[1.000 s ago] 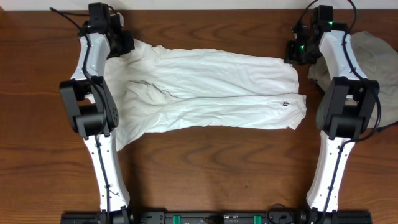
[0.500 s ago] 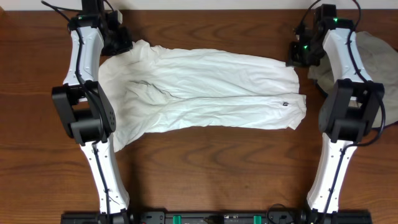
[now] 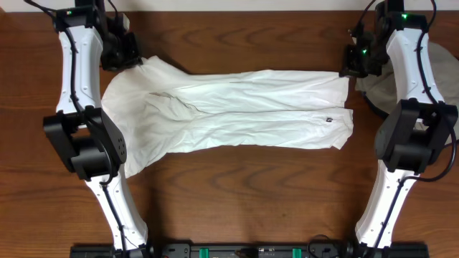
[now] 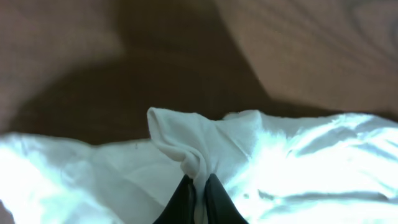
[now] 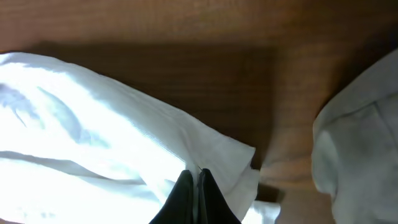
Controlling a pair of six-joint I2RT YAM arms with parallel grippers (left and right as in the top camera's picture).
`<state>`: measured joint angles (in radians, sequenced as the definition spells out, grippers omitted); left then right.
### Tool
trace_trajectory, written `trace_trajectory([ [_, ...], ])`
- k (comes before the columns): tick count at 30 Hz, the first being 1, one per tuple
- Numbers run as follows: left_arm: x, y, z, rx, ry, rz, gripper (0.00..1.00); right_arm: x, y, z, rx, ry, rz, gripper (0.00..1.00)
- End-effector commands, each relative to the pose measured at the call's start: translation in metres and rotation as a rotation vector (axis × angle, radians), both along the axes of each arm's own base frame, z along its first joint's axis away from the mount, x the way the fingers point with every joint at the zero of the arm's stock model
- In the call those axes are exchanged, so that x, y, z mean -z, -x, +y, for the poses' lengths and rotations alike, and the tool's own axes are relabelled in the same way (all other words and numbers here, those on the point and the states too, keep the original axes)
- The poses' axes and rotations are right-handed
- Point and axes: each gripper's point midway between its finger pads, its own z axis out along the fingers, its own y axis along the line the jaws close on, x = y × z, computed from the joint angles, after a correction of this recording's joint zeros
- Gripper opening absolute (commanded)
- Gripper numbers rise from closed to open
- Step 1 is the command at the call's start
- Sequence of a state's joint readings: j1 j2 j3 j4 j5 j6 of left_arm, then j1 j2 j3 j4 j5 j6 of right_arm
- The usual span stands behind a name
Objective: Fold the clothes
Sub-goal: 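Fold the far half toward the near edge with both grippers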
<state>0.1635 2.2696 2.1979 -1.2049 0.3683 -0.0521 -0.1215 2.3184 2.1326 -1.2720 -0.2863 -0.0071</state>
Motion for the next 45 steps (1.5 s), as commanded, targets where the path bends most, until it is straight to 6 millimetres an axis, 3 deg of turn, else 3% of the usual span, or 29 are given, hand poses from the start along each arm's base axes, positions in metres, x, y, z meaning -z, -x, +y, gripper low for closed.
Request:
trace_trajectory([
  [1,0.002,0.011,0.001,-0.007,0.017,0.044,0.06,-0.011,0.001,-0.008,0.015,0.036,-0.013,0.01],
  [6,0.003,0.025,0.014,-0.041,0.028,0.098,0.06,-0.008,0.012,-0.018,0.025,0.084,0.035,0.01],
  [17,0.003,0.047,0.070,-0.173,0.070,0.148,0.06,-0.007,0.020,-0.050,0.148,0.077,0.072,0.01],
  [27,0.000,0.061,0.060,-0.169,0.143,0.199,0.06,-0.007,0.032,-0.052,0.154,0.072,0.121,0.01],
  [45,-0.009,0.114,0.040,-0.108,0.204,0.412,0.06,-0.010,0.078,-0.042,0.164,0.046,0.318,0.01],
])
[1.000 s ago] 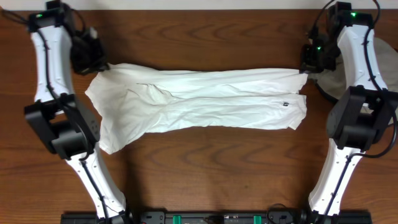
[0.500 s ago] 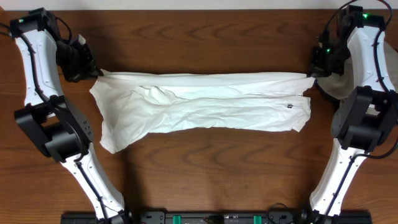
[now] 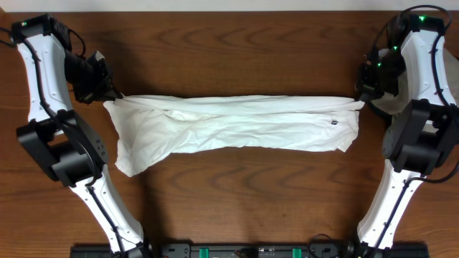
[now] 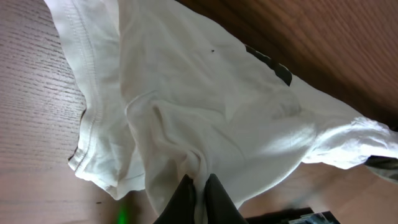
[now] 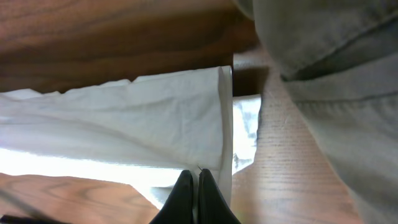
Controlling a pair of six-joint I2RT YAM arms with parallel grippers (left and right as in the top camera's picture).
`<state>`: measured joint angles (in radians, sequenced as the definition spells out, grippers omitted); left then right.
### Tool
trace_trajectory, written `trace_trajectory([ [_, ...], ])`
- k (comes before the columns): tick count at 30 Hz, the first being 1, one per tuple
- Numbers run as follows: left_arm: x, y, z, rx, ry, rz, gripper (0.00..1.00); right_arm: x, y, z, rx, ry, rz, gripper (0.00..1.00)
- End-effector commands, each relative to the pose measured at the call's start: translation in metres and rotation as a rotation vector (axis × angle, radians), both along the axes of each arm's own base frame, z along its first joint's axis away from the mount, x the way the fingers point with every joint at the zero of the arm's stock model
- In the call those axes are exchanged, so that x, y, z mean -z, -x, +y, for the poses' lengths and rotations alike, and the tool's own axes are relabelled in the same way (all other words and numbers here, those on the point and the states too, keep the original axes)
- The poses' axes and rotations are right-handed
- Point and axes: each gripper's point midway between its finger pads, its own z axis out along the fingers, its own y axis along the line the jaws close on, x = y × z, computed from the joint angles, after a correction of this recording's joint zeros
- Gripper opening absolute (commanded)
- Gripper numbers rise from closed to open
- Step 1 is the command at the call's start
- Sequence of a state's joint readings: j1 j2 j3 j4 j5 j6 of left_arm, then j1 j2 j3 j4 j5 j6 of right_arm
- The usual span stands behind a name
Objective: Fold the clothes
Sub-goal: 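Fold the far half toward the near edge with both grippers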
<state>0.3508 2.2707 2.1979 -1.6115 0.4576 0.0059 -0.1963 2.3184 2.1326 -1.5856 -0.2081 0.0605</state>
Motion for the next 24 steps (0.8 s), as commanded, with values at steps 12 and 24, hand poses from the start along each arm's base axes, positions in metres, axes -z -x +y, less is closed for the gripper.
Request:
trace_trajectory([
  [12,0.012,0.034,-0.005,0.048,0.019,0.142,0.06,-0.016,0.023,-0.009,0.032,0.042,0.080,0.01],
  [24,0.027,0.053,-0.004,0.056,0.007,0.236,0.06,-0.016,0.026,-0.009,0.030,0.043,0.092,0.01],
])
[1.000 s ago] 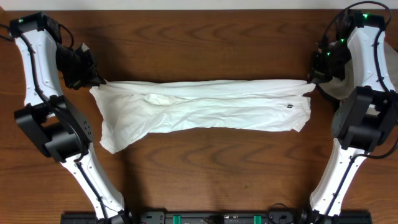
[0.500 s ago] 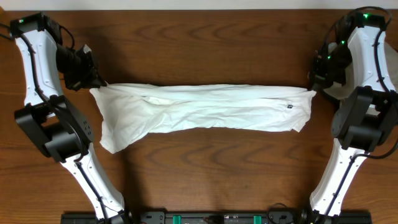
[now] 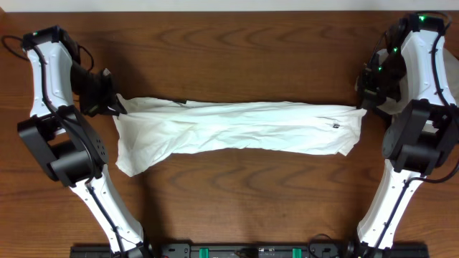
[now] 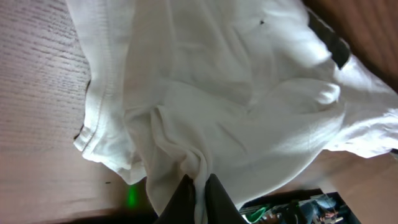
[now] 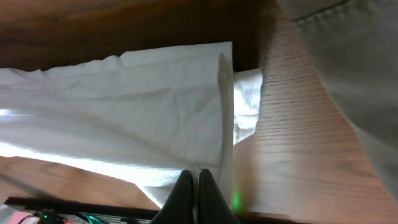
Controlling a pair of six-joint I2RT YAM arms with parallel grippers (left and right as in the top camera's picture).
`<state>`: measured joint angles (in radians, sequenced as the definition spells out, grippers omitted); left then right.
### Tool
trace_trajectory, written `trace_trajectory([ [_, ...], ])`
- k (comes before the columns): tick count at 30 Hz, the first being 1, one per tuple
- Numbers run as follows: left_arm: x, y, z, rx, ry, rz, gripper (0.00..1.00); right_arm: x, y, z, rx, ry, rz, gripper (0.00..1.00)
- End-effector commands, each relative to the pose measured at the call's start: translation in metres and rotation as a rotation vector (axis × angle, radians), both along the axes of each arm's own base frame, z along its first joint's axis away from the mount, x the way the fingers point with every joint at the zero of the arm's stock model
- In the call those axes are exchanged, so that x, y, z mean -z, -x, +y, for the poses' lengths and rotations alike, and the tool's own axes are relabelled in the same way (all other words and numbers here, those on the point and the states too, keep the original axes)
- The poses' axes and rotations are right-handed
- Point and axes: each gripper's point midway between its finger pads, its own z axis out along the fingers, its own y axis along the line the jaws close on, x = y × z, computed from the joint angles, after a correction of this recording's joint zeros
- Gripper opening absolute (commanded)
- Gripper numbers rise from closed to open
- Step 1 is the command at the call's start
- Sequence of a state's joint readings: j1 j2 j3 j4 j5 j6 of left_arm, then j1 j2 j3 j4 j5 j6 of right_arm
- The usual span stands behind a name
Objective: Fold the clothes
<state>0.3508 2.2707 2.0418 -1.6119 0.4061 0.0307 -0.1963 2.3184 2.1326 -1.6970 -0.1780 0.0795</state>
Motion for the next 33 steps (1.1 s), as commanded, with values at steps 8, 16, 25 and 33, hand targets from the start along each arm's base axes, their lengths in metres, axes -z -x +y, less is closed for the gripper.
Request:
trace_trajectory([
  [8,-0.001,0.027,0.014,-0.001,-0.099,0.139,0.06,-0.010,-0.001,-0.008,0.009,0.041,-0.025,0.02],
  [16,0.000,0.030,0.021,-0.013,-0.147,0.165,0.06,-0.008,0.001,-0.004,-0.030,0.076,-0.009,0.11],
  [25,0.001,0.031,0.020,-0.012,-0.146,0.168,0.37,-0.007,0.000,0.002,-0.046,0.077,-0.009,0.18],
  [33,0.001,0.031,0.020,-0.012,-0.146,0.168,0.68,-0.007,0.000,0.002,-0.046,0.077,-0.009,0.15],
])
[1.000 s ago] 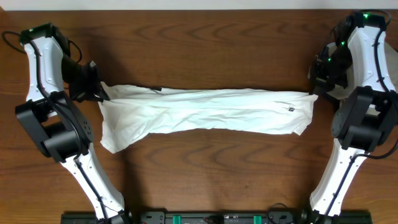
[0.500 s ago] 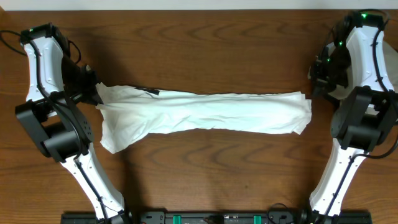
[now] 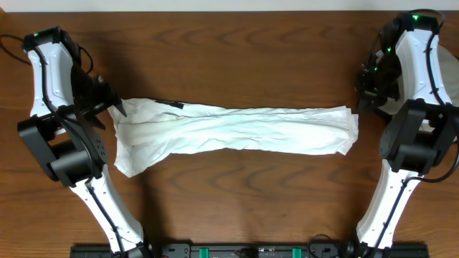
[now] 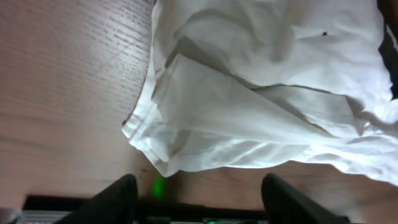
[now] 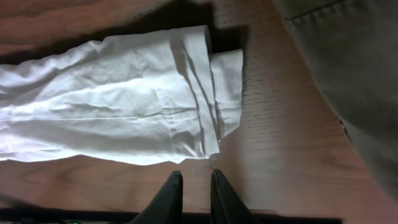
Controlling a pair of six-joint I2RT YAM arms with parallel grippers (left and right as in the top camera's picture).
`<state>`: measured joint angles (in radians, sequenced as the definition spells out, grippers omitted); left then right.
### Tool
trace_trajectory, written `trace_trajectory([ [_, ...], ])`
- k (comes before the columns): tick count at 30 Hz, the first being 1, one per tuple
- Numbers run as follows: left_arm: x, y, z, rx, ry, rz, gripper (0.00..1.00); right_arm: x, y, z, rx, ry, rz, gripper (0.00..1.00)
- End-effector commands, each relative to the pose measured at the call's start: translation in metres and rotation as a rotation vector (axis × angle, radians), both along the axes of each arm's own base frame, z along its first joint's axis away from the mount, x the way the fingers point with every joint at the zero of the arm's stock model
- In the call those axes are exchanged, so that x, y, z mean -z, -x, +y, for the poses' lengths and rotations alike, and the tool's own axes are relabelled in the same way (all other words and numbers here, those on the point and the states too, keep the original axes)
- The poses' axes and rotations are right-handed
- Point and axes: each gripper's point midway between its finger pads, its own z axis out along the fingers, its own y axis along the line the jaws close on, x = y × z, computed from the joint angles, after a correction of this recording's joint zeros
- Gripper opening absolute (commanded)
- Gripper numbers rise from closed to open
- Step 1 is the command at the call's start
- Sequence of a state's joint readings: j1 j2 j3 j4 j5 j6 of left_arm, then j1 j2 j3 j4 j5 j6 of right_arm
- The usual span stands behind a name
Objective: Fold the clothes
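A white garment (image 3: 237, 130) lies on the table as a long narrow band folded lengthwise, wider at its left end. My left gripper (image 3: 109, 104) hovers at the band's far-left corner. In the left wrist view its fingers (image 4: 118, 198) stand wide apart and open above the garment's hem (image 4: 249, 106), holding nothing. My right gripper (image 3: 362, 99) sits just past the band's right end. In the right wrist view it (image 5: 194, 198) is open by a narrow gap over bare wood, just off the folded sleeve end (image 5: 205, 106).
A grey-olive garment (image 5: 348, 74) lies heaped at the table's right edge, close behind my right gripper. The arm bases and a black rail (image 3: 251, 251) line the front edge. The wooden table (image 3: 237, 208) shows around the band.
Both grippers have opened and let go of the white garment. It now rests slack on the table. The left gripper's fingers are spread wide, the right's only slightly.
Both grippers were shut on the garment's far corners at the back of the table, with it spread wide. Then they held those corners nearer the front, the cloth doubled into a taut narrow band. Now the band lies released on the table.
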<state>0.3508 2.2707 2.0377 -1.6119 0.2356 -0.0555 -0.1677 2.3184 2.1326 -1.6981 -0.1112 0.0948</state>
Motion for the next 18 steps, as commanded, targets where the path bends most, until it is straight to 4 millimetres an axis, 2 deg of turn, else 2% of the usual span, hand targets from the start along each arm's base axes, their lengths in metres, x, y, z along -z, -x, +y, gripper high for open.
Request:
trace_trajectory([
  [1,-0.007,0.018,-0.005,-0.001,0.023,0.078,0.68,-0.009,-0.001,0.002,-0.012,0.010,-0.025,0.16],
  [3,-0.007,0.018,-0.005,-0.001,0.022,0.076,0.69,-0.009,-0.001,0.002,-0.012,0.010,-0.025,0.20],
  [8,-0.013,0.009,-0.002,0.000,0.007,0.034,0.69,-0.012,-0.008,0.001,-0.012,0.016,-0.060,0.21],
  [11,-0.028,-0.004,0.000,0.002,-0.023,-0.060,0.69,-0.024,-0.018,-0.001,-0.011,0.024,-0.111,0.34],
  [14,-0.058,-0.022,-0.002,0.016,-0.063,-0.228,0.69,-0.048,-0.028,-0.003,-0.012,0.038,-0.194,0.52],
  [18,-0.119,-0.037,-0.021,0.086,-0.093,-0.490,0.70,-0.089,-0.028,-0.001,-0.011,0.053,-0.308,0.72],
])
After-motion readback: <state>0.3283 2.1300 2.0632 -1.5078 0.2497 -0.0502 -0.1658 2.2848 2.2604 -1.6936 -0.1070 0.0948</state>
